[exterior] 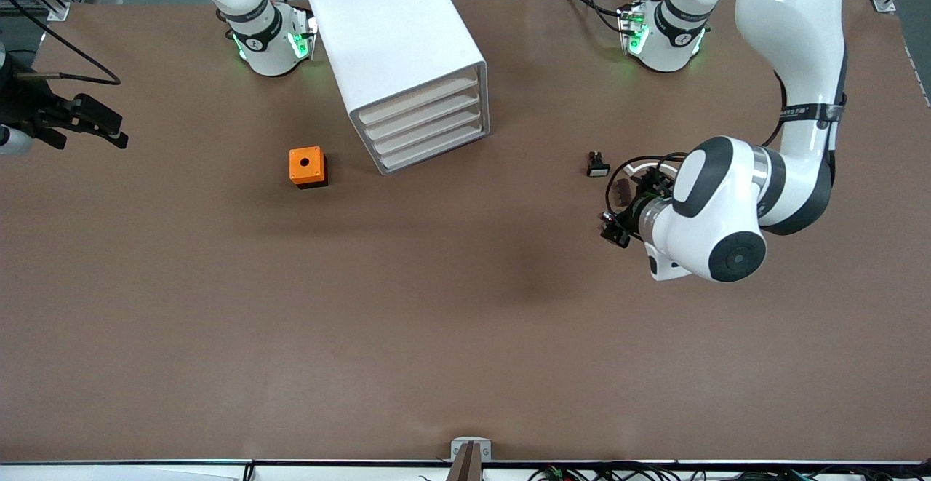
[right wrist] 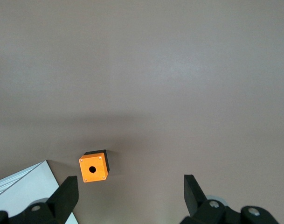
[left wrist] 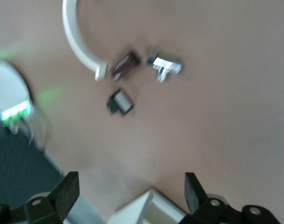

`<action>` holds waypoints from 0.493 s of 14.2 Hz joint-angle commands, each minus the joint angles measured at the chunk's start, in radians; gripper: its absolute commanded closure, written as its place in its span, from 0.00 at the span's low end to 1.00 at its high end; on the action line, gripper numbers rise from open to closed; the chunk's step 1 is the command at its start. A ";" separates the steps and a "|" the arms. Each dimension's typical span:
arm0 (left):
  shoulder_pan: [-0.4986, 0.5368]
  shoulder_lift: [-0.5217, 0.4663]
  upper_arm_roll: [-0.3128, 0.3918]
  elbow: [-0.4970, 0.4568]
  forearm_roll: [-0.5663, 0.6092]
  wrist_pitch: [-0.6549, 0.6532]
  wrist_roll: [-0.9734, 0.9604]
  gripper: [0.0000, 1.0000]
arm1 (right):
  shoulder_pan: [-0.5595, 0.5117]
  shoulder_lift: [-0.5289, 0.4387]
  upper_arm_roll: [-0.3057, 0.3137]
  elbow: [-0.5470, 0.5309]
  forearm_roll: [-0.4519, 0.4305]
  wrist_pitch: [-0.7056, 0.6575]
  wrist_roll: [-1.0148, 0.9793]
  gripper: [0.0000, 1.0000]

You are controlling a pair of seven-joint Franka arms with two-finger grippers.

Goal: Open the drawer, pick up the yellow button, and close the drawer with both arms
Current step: 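Reach the left gripper toward the drawer handle of the white cabinet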

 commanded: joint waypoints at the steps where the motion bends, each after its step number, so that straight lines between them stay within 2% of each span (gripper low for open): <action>1: -0.030 0.042 0.006 0.033 -0.103 -0.055 -0.162 0.01 | 0.000 -0.017 0.000 -0.009 0.003 -0.007 0.001 0.00; 4: -0.069 0.057 0.006 0.035 -0.237 -0.059 -0.279 0.01 | 0.000 -0.017 0.000 -0.009 0.003 -0.007 0.001 0.00; 7: -0.115 0.074 0.004 0.037 -0.292 -0.059 -0.382 0.01 | -0.001 -0.017 0.000 -0.009 0.003 -0.007 0.001 0.00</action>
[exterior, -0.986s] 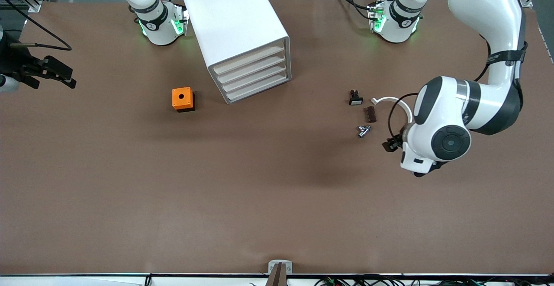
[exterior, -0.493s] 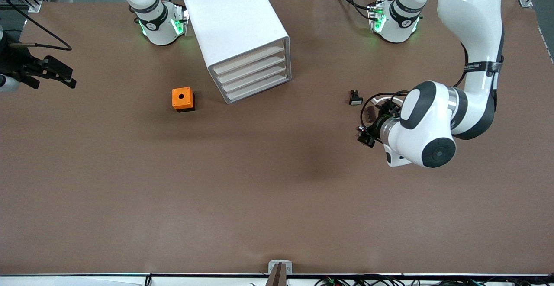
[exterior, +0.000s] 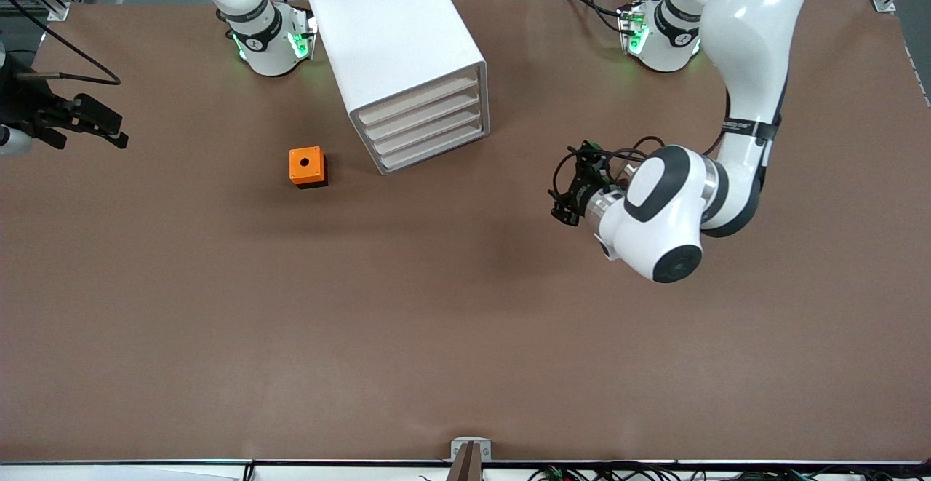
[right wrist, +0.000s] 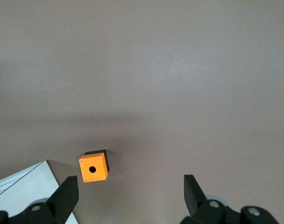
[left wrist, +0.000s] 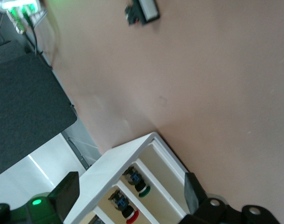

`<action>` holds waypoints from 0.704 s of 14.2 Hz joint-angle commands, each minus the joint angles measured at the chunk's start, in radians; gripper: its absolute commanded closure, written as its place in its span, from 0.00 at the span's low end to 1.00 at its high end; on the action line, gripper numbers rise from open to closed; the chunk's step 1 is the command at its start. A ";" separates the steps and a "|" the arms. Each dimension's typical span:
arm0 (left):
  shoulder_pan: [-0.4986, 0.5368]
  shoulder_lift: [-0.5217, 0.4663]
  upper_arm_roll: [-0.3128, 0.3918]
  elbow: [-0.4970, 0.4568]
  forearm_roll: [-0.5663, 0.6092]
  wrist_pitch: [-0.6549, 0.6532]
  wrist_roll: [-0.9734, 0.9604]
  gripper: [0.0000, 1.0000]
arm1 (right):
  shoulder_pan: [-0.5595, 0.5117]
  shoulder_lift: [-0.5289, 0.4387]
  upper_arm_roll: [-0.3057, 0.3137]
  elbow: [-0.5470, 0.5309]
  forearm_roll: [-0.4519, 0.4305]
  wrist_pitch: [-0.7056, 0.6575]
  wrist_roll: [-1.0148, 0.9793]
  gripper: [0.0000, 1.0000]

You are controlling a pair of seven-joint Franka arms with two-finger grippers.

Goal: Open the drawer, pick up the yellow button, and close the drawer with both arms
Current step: 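Reach the left gripper toward the drawer handle of the white cabinet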

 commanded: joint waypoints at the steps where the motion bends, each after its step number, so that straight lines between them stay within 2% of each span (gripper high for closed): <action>1: -0.035 0.042 0.006 0.031 -0.090 -0.026 -0.153 0.01 | -0.001 -0.017 0.000 -0.009 0.003 -0.007 0.001 0.00; 4: -0.065 0.067 0.006 0.031 -0.212 -0.026 -0.343 0.01 | -0.001 -0.017 0.000 -0.009 0.003 -0.007 0.001 0.00; 9: -0.108 0.107 -0.006 0.028 -0.370 -0.029 -0.528 0.03 | -0.003 -0.017 0.000 -0.009 0.003 -0.007 0.001 0.00; 10: -0.106 0.119 -0.020 0.027 -0.394 -0.029 -0.546 0.10 | -0.001 -0.017 0.000 -0.009 0.003 -0.007 0.001 0.00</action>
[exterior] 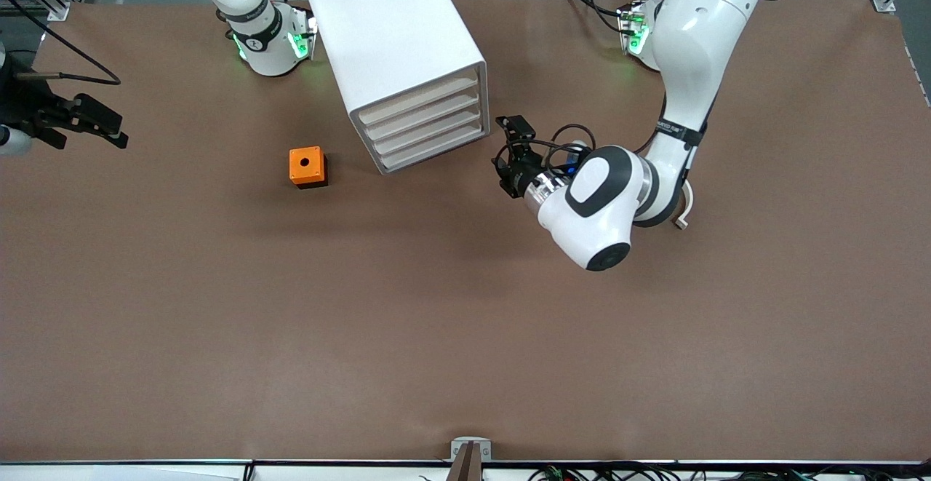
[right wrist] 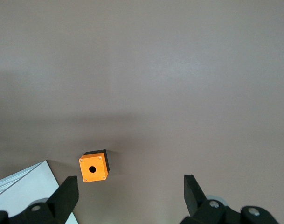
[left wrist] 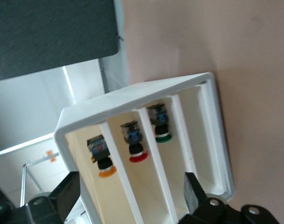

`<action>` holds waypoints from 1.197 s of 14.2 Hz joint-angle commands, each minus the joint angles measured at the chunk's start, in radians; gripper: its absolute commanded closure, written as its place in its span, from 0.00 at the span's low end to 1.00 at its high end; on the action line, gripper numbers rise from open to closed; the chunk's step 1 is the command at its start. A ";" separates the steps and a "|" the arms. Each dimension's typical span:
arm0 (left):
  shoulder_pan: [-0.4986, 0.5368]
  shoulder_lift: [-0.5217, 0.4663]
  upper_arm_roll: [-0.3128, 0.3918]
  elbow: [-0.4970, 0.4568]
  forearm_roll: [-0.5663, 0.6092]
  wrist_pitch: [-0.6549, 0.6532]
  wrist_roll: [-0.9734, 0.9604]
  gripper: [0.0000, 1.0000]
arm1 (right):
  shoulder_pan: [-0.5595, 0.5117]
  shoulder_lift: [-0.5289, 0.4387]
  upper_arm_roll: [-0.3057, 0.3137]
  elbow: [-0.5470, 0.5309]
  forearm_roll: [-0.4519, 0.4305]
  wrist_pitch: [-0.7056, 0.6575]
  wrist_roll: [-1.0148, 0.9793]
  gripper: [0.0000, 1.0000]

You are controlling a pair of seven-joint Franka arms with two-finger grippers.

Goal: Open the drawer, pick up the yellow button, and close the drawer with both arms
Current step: 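Close the left gripper on the drawer handle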

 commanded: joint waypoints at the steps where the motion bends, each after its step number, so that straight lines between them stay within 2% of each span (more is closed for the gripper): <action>1: 0.001 0.047 -0.023 0.023 -0.068 -0.023 -0.070 0.22 | -0.003 -0.017 0.000 -0.009 0.003 -0.007 0.001 0.00; 4: 0.002 0.080 -0.046 0.017 -0.128 -0.040 -0.092 0.46 | -0.003 -0.017 0.000 -0.007 0.003 -0.005 0.001 0.00; 6: 0.002 0.092 -0.060 0.005 -0.141 -0.043 -0.093 0.52 | -0.003 -0.017 0.000 -0.007 0.003 -0.005 0.001 0.00; 10: 0.001 0.118 -0.104 -0.007 -0.148 -0.055 -0.127 0.53 | -0.003 -0.001 0.000 0.032 0.002 -0.016 0.002 0.00; 12: -0.001 0.118 -0.115 -0.018 -0.153 -0.057 -0.130 0.53 | -0.007 0.039 -0.001 0.043 -0.006 -0.066 -0.002 0.00; 17: -0.026 0.118 -0.120 -0.049 -0.153 -0.064 -0.150 0.53 | 0.002 0.142 0.000 0.085 -0.013 -0.047 -0.007 0.00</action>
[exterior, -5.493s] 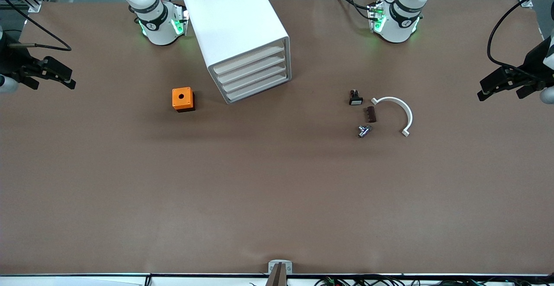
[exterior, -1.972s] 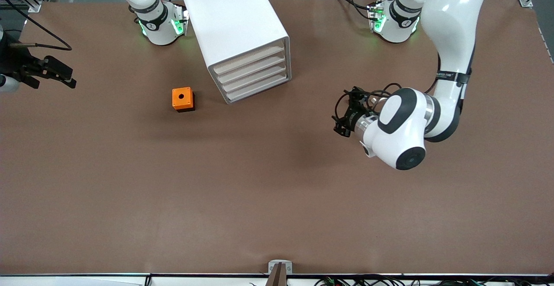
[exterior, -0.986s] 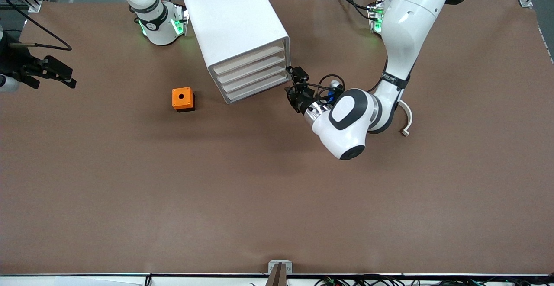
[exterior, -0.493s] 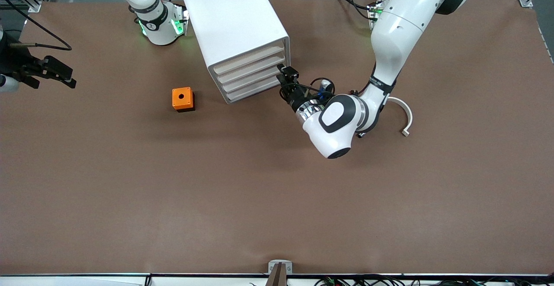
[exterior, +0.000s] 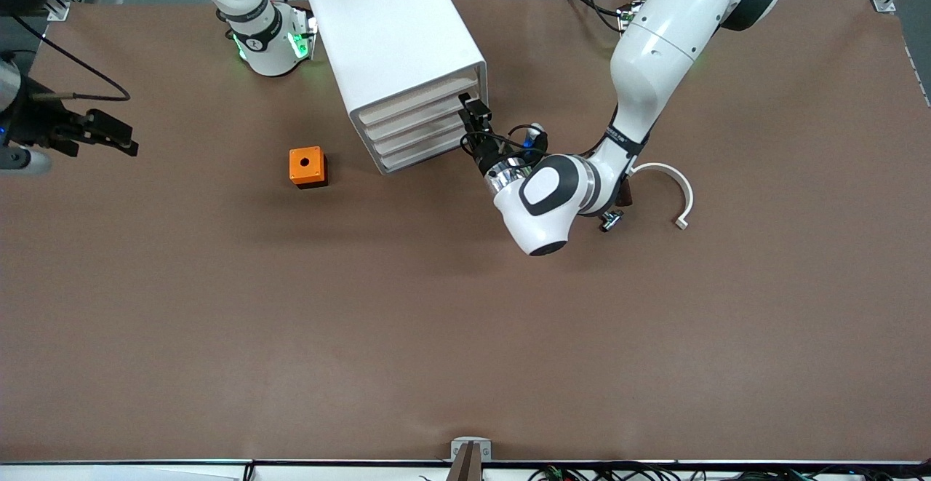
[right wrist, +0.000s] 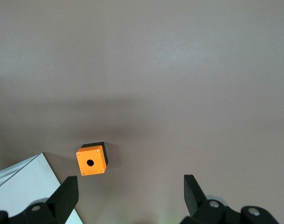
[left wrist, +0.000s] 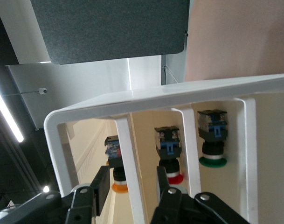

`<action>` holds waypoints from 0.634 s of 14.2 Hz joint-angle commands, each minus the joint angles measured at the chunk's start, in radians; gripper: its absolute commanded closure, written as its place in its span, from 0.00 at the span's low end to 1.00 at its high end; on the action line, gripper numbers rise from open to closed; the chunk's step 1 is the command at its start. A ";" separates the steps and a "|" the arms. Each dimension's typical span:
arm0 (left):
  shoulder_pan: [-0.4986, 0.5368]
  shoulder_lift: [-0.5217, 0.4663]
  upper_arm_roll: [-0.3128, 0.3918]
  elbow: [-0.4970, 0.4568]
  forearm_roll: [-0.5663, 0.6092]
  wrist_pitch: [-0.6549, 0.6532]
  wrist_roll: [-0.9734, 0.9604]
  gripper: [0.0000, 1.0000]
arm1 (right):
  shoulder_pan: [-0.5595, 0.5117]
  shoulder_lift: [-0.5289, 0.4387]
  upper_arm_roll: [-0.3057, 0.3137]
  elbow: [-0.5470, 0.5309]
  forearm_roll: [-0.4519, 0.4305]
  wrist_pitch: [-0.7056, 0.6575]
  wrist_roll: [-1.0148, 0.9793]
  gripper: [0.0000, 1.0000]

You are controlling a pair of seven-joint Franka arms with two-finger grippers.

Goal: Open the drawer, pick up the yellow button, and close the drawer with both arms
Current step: 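Close the left gripper on the drawer handle, then pull the drawer open with the left gripper while the right gripper approaches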

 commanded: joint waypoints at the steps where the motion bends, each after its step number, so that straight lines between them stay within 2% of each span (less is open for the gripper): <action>1: -0.021 -0.005 0.001 -0.016 -0.025 -0.017 -0.030 0.53 | 0.002 0.066 0.001 0.059 -0.021 -0.016 -0.005 0.00; 7: -0.062 -0.007 0.001 -0.024 -0.023 -0.049 -0.051 0.53 | -0.015 0.160 -0.001 0.069 -0.040 0.013 -0.015 0.00; 9: -0.074 -0.005 0.000 -0.024 -0.023 -0.049 -0.054 0.58 | -0.021 0.169 -0.002 0.079 -0.040 0.013 -0.057 0.00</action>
